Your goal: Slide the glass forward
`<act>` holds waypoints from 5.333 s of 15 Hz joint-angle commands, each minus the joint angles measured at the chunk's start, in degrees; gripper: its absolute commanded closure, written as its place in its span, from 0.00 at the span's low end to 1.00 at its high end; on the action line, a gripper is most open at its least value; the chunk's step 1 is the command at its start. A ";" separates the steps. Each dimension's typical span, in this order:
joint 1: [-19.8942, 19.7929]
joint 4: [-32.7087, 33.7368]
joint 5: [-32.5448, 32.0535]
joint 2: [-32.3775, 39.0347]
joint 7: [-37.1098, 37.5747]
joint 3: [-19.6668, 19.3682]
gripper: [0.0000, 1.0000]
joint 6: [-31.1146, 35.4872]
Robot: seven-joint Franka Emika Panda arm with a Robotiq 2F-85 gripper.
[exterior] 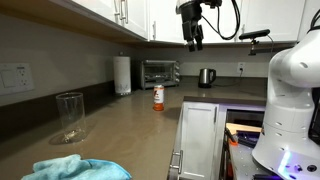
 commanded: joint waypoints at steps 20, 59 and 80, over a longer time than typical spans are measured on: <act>2.66 -2.38 1.22 14.45 -4.77 -2.79 0.00 56.32; 12.41 1.86 17.13 38.88 -11.03 -0.44 0.00 90.84; 12.68 4.00 19.99 39.26 -12.25 8.53 0.00 83.54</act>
